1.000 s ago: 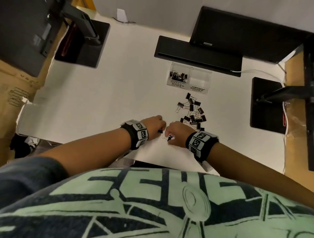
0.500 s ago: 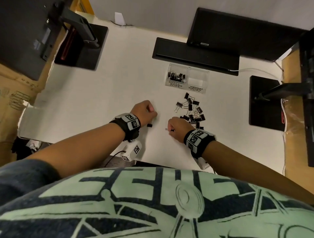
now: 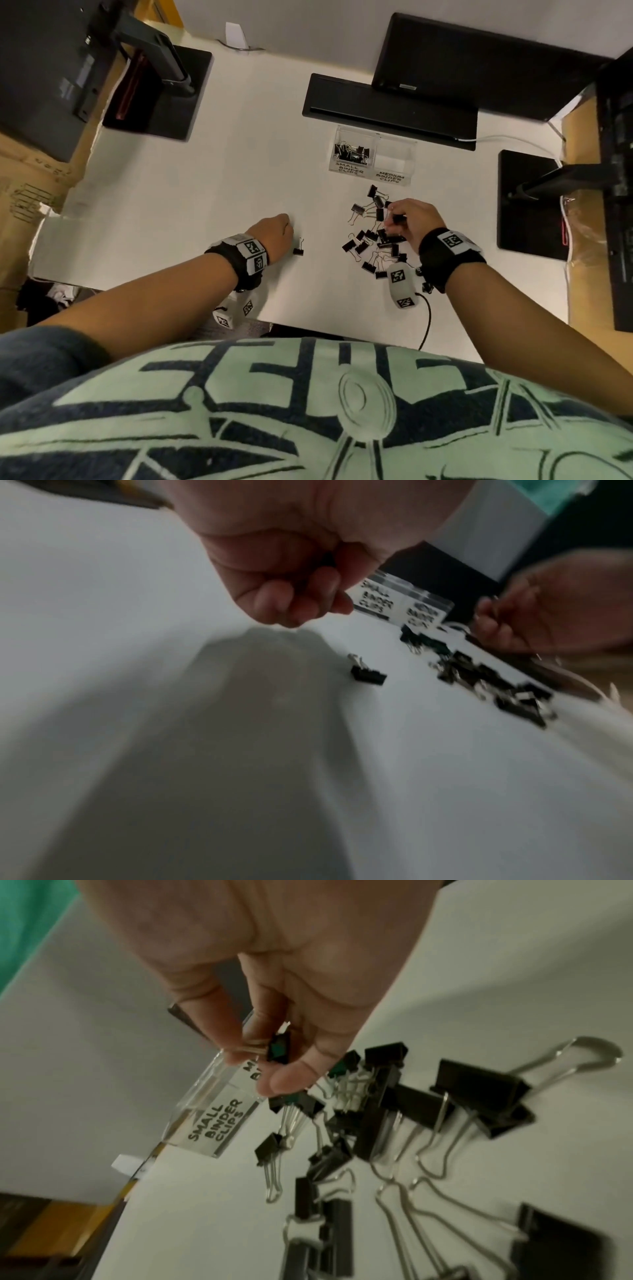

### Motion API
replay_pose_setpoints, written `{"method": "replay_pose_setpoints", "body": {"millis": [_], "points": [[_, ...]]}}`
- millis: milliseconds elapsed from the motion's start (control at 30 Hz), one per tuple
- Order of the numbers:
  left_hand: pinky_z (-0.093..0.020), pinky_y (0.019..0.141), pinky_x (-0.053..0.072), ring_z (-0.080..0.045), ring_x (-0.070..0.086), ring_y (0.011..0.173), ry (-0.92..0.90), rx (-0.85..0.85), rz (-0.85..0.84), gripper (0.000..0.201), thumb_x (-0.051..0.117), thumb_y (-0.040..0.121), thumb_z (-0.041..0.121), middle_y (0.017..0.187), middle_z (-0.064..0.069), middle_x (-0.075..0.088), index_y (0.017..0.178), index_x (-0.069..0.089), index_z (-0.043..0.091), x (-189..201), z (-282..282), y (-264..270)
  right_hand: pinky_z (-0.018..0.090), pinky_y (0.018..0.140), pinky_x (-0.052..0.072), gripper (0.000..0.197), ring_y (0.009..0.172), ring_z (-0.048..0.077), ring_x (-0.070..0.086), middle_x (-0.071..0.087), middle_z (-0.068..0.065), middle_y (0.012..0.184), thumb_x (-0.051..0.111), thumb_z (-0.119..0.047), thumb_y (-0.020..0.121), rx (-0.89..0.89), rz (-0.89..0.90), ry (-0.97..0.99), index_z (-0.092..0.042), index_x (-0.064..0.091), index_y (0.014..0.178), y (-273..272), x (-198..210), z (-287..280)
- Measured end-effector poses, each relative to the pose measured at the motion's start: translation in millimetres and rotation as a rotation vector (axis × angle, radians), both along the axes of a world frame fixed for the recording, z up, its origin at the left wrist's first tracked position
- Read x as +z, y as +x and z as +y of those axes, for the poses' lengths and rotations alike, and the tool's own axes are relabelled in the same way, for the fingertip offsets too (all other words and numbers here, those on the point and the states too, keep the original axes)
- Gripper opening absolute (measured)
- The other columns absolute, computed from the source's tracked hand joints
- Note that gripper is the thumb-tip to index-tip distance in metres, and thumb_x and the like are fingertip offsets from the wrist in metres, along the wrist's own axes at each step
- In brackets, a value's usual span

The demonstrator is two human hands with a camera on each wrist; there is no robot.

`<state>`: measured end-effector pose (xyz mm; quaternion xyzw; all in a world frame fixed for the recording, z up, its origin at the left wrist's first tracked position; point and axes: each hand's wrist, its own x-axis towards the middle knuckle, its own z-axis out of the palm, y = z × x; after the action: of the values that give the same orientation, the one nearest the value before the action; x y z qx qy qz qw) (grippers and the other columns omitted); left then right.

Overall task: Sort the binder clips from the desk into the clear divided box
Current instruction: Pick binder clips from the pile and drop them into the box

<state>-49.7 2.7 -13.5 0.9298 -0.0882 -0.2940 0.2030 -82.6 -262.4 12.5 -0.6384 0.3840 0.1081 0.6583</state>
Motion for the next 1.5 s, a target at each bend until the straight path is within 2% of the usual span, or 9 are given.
{"method": "replay_pose_setpoints", "body": {"millis": [133,233,367,500,633,867,1066,1200,1500], "points": [[-0.031,0.062,0.037,-0.026,0.051,0.072,0.062,-0.258,0.015,0.012,0.044,0.091,0.027,0.079,-0.004,0.055,0.093,0.043,0.015,-2,-2,-6,0.030,0.065,0.052,0.007,0.069,0.023,0.054,0.059,0.010,0.071,0.059,-0.007,0.083,0.178,0.042,-0.146,-0.009,0.062,0.077,-3,-4,-4],[-0.030,0.061,0.038,-0.024,0.052,0.073,0.094,-0.370,0.012,0.018,0.056,0.083,0.026,0.080,0.000,0.055,0.088,0.040,0.020,-7,-3,-6,0.026,0.069,0.051,0.007,0.079,0.018,0.058,0.063,0.003,0.089,0.064,-0.011,0.082,0.389,0.090,-0.398,-0.009,0.065,0.089,-5,-9,3],[-0.033,0.068,0.042,-0.025,0.053,0.080,0.083,-0.373,-0.001,0.010,0.054,0.086,0.019,0.088,-0.006,0.060,0.093,0.049,0.014,-8,-7,-6,0.017,0.056,0.040,0.013,0.079,0.013,0.055,0.057,-0.003,0.099,0.066,-0.013,0.083,0.646,0.107,-0.643,-0.015,0.064,0.095,-3,-19,16],[-0.032,0.069,0.041,-0.023,0.052,0.079,0.069,-0.351,0.013,0.007,0.052,0.089,0.018,0.093,-0.008,0.062,0.088,0.045,0.016,-8,-12,-6,0.025,0.070,0.039,0.017,0.088,0.016,0.054,0.056,-0.003,0.095,0.066,-0.018,0.083,0.812,0.100,-0.770,-0.015,0.063,0.100,-3,-26,27],[-0.035,0.071,0.044,-0.026,0.052,0.080,0.059,-0.326,0.022,0.019,0.051,0.088,0.023,0.098,-0.013,0.062,0.097,0.049,0.007,-9,-21,-7,0.025,0.067,0.036,0.017,0.085,0.018,0.054,0.062,0.002,0.097,0.066,-0.024,0.084,0.834,0.074,-0.773,-0.013,0.062,0.096,-3,-28,43],[-0.035,0.073,0.041,-0.033,0.055,0.086,0.036,-0.285,-0.021,0.026,0.042,0.094,0.022,0.109,-0.021,0.054,0.107,0.044,0.000,-6,-37,-6,0.040,0.083,0.056,0.010,0.098,0.032,0.066,0.069,0.020,0.106,0.056,-0.010,0.084,0.798,0.123,-0.719,-0.010,0.057,0.074,1,-25,57],[-0.035,0.070,0.039,-0.031,0.050,0.076,0.006,-0.227,-0.092,0.025,0.034,0.098,0.020,0.108,-0.023,0.052,0.106,0.043,-0.002,-3,-42,5,0.032,0.075,0.053,0.020,0.088,0.022,0.062,0.068,0.007,0.102,0.047,-0.018,0.090,0.488,0.072,-0.593,-0.009,0.065,0.092,-4,-12,11],[-0.037,0.073,0.042,-0.030,0.050,0.077,0.009,-0.166,-0.122,0.025,0.035,0.098,0.018,0.109,-0.023,0.051,0.107,0.044,-0.002,-4,-43,13,0.038,0.089,0.052,0.019,0.099,0.025,0.062,0.068,0.009,0.106,0.050,-0.016,0.090,0.391,0.129,-0.667,-0.007,0.067,0.093,-17,-7,-31],[-0.030,0.066,0.033,-0.023,0.047,0.077,-0.139,0.033,-0.048,0.015,0.053,0.091,0.020,0.075,-0.002,0.051,0.084,0.044,0.010,1,-68,15,0.034,0.082,0.054,0.017,0.089,0.021,0.062,0.066,0.005,0.095,0.070,-0.020,0.080,0.601,0.277,-0.682,-0.007,0.067,0.090,-39,-18,-22]]}}
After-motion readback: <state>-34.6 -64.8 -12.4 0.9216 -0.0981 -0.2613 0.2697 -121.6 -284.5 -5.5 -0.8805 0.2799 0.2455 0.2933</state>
